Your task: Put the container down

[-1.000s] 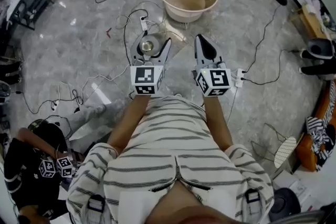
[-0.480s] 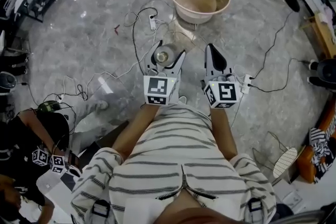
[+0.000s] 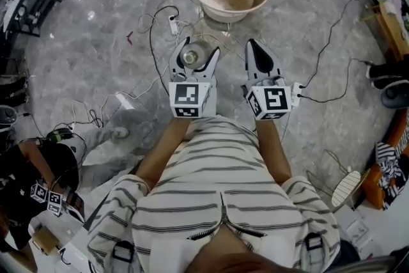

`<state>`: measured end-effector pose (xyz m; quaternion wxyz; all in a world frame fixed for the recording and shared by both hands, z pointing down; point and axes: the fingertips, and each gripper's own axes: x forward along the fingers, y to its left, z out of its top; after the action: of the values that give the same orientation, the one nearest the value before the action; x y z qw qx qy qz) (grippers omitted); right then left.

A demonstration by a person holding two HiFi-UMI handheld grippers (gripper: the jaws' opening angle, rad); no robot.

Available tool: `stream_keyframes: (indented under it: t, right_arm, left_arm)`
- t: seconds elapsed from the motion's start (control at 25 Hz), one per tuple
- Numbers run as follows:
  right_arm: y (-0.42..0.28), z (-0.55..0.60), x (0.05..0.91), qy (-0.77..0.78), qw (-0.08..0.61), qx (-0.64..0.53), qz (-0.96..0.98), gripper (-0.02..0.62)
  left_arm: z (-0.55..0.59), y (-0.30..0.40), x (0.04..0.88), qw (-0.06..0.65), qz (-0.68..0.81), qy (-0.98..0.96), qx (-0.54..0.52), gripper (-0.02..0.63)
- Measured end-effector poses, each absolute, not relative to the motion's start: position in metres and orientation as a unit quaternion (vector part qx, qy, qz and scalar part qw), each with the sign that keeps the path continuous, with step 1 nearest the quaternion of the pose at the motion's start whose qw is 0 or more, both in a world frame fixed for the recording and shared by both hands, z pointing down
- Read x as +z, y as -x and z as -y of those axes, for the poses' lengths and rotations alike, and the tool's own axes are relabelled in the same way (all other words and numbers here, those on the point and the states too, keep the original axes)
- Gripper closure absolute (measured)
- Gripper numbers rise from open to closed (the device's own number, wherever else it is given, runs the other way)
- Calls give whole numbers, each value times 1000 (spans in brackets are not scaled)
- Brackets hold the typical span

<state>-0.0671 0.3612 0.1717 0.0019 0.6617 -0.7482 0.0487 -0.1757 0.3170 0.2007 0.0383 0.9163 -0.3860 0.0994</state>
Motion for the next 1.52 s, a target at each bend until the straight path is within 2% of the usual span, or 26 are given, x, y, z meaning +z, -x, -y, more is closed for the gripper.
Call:
stream_keyframes:
  t: [0.52,0.96,1.52]
  right_arm:
    - [-2,-221,159,-677,13,68,733,589]
    - [-27,-113,159,-680,29,78,728,589]
    - [-61,-54,205,-672,71,126,726,588]
  left_arm:
    - [-166,101,187,51,367,-923,101,273]
    - [-64,65,198,66,344,-929,120,272]
    - [-3,25,243,106,326,-927,150,272]
